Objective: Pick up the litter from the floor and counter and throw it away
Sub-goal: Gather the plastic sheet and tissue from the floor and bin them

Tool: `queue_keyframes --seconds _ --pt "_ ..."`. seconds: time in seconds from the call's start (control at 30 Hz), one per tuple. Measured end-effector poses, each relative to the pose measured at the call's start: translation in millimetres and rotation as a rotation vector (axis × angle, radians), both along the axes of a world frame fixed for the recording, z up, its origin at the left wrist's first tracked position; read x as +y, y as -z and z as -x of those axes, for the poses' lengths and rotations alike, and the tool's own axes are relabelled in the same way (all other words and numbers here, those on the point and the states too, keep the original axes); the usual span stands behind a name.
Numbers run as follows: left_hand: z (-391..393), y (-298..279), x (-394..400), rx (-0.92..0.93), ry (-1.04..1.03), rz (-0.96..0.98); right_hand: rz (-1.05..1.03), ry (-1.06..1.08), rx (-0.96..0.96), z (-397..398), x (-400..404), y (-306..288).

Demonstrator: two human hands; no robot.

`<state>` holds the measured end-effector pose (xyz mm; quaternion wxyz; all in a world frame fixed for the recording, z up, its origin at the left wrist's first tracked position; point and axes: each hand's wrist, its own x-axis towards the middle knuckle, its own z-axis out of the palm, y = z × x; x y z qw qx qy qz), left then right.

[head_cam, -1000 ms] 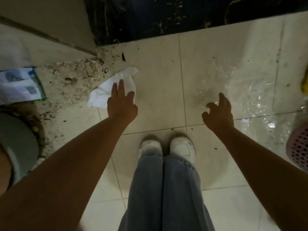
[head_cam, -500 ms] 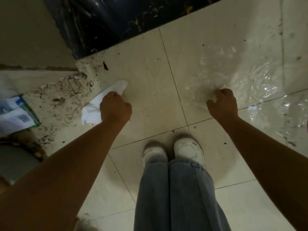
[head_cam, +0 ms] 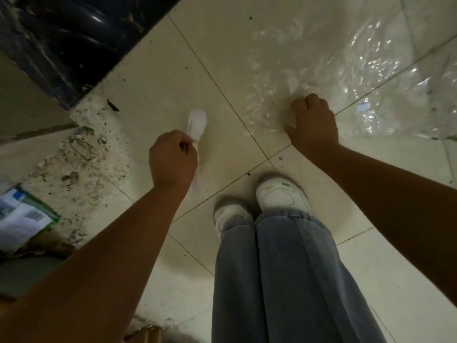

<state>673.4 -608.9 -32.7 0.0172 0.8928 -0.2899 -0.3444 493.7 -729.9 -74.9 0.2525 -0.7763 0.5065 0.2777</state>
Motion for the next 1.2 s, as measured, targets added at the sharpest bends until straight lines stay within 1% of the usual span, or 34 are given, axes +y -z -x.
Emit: queue_keyframes --seconds 0.07,0.17,0.27,0.33,0.4,0.5,0.57,0.63,0.73,0.87,1.03,1.1,1.17,1.2 --pt "5.8 -0.8 -2.2 0.027 -0.008 -0.014 -0.021 0.005 -0.06 4.8 -1.5 5.0" --pt "10.4 -5.0 -6.6 0.068 -0.042 -0.031 -0.028 -0.024 -0.097 8.3 -5.1 4.7" --pt "12.4 -21.8 -13.0 0.103 -0.121 -0.053 -0.007 0.005 -0.124 8.5 -5.9 -14.6" --pt "14.3 -44.2 -20.0 0.125 -0.147 -0.065 -0.038 0.018 -0.124 8.7 -4.1 -40.1" --pt "17.2 -74.6 -30.1 0.131 -0.111 -0.112 -0.106 0.044 -0.11 11.6 -0.8 -74.8" --pt "23.3 -132.2 -53.7 0.117 -0.043 -0.138 -0.206 0.157 -0.068 23.1 -2.7 -139.2" --pt "30.6 -177.6 -75.3 0.121 0.018 -0.119 -0.265 0.229 -0.049 36.2 -10.5 -183.3" --pt "42.6 -223.6 -99.2 0.155 0.099 -0.074 -0.281 0.351 -0.066 51.9 -21.0 -227.2" --pt "71.4 -282.4 -137.4 0.207 0.206 0.024 -0.237 0.561 -0.13 79.3 -37.2 -287.2" --pt "131.1 -346.1 -175.1 0.244 0.33 0.125 -0.128 0.955 -0.215 131.6 -43.6 -358.6" --pt "224.9 -399.8 -175.8 0.359 0.56 0.106 -0.039 1.46 -0.264 221.2 5.1 -426.6" --pt "263.8 -415.4 -169.4 0.419 0.626 0.084 0.006 1.597 -0.285 257.5 31.0 -446.6" --pt "301.0 -427.4 -165.4 0.487 0.624 0.059 0.115 1.723 -0.363 293.3 51.1 -463.7" --pt "319.3 -433.4 -163.0 0.509 0.632 0.056 0.185 1.793 -0.433 310.5 58.6 -472.7"
